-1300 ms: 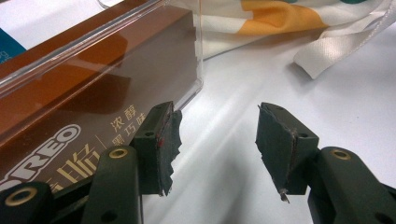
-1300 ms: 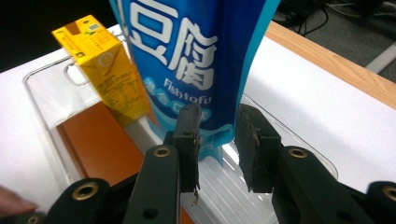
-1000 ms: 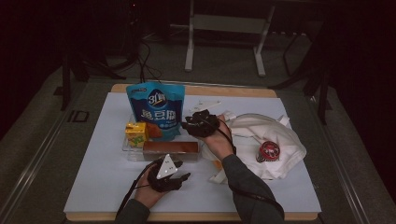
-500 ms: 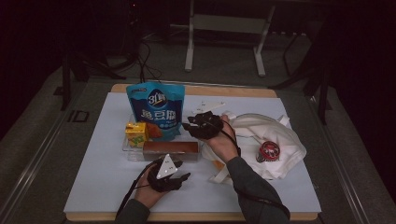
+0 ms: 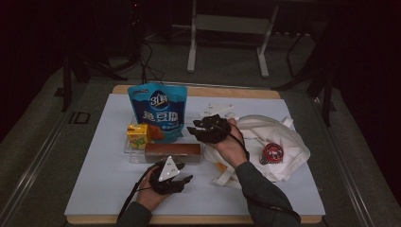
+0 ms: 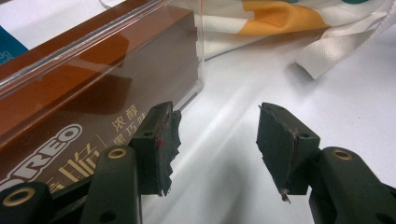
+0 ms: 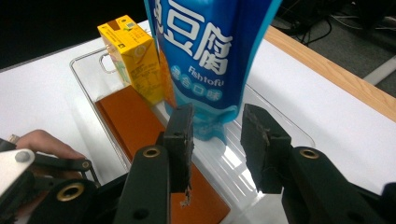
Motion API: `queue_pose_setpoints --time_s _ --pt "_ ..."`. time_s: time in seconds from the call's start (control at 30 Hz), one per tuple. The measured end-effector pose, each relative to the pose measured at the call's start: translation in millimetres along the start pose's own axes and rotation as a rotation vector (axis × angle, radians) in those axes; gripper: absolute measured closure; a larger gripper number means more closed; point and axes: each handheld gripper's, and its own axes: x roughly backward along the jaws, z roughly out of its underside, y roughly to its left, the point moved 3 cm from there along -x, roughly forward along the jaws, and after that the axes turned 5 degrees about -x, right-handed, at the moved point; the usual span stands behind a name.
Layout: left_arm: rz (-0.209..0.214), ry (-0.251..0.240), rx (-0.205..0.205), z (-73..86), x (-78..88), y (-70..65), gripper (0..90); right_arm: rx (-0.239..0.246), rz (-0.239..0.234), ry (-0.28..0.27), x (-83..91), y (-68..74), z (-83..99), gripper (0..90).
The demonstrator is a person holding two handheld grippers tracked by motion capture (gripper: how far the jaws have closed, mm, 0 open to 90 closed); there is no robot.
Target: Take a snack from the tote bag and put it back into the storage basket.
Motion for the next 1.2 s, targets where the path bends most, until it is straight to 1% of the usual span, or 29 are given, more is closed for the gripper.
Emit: queue_pose_setpoints --time_s 0.2,0.33,0.53,0.63,1.2 --pt "0.0 0.0 0.0 0.0 0.0 0.0 46.7 -0.005 0.011 0.005 9.5 -4.5 3.6 63.6" --pt "0.0 0.0 0.0 0.0 0.0 0.0 46.7 -0.02 0.019 0.007 15.4 -7.6 5.4 63.5" --pt "0.0 0.0 0.0 0.0 0.0 -0.1 46.8 -0.016 0.026 0.007 24.5 -11.7 9.0 63.4" --pt "0.0 0.0 0.001 -0.1 0.0 -0.1 46.8 -0.026 0.03 0.01 29.5 -13.0 11.4 63.3" --pt "0.0 0.0 -0.001 0.0 0.0 0.1 46.7 -0.052 0.051 0.003 47.2 -25.3 22.8 63.2"
